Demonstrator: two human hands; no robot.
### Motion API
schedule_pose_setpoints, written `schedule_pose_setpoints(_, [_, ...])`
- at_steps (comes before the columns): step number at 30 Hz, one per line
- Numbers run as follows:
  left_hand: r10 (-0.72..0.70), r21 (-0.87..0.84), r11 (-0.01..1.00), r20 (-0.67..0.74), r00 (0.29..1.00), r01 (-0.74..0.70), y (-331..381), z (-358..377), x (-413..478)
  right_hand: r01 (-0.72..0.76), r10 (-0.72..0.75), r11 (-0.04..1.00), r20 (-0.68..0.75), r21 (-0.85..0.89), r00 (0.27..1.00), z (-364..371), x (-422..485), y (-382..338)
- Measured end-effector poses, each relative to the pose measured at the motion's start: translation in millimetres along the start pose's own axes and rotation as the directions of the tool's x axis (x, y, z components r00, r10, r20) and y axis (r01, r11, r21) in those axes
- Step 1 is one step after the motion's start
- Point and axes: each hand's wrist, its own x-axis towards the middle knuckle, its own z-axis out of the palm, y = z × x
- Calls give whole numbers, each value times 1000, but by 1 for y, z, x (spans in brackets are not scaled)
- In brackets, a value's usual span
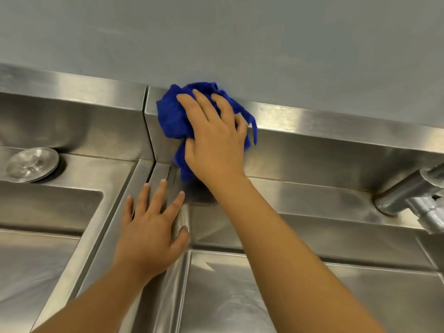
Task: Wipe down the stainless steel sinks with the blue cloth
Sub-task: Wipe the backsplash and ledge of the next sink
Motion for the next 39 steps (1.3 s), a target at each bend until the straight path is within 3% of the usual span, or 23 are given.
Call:
schedule_pose_setpoints(3, [-1,-6,1000,13,1000,2,-1,0,0,-48,48,998,-5,-48,999,-30,-10,44])
schedule_pose_setpoints(5, [0,-7,1000,9,1000,0,-1,0,0,-188,182,981,-93,-54,979,-55,-21,82])
schedule_pose_setpoints(8, [5,2,1000,-3,1000,-5,0,-1,0,-475,464,880,-271,29,843,-94,-30,135])
schedule_pose_setpoints(11, [15,9,1000,-7,1000,-15,-1,1,1,-579,572,811,-330,86,751,-97,-23,140])
schedule_pose_setpoints(13, [15,12,1000,6,1000,-15,-2,1,0,-547,543,833,-323,89,775,-86,-23,121])
schedule_pose_setpoints(16, [7,20,1000,17,1000,-8,-4,3,2,-360,363,932,-196,51,911,-81,-32,118])
schedule_pose_setpoints(18, [7,17,1000,25,1000,-8,-5,3,2,-287,288,958,-132,26,949,-97,-35,143])
schedule_pose_setpoints(20, [12,27,1000,21,1000,-12,-5,2,1,-344,344,938,-167,32,924,-117,-40,177])
schedule_pose_setpoints(23, [6,29,1000,31,1000,-7,-4,2,2,-492,479,870,-287,31,829,-137,-47,211])
schedule_pose_setpoints(30, [12,37,999,24,1000,-13,-4,2,1,-592,568,802,-419,86,708,-92,-73,191])
schedule_pose_setpoints(34, [10,37,999,25,1000,-11,-3,2,1,-530,521,845,-343,78,781,-54,-101,174])
schedule_pose_setpoints(36, [4,42,999,20,1000,-5,-3,1,0,-493,499,862,-370,119,783,-58,-89,169])
schedule_pose_setpoints(39, [9,46,999,24,1000,-10,-3,0,0,-336,347,936,-395,100,850,-64,-65,147])
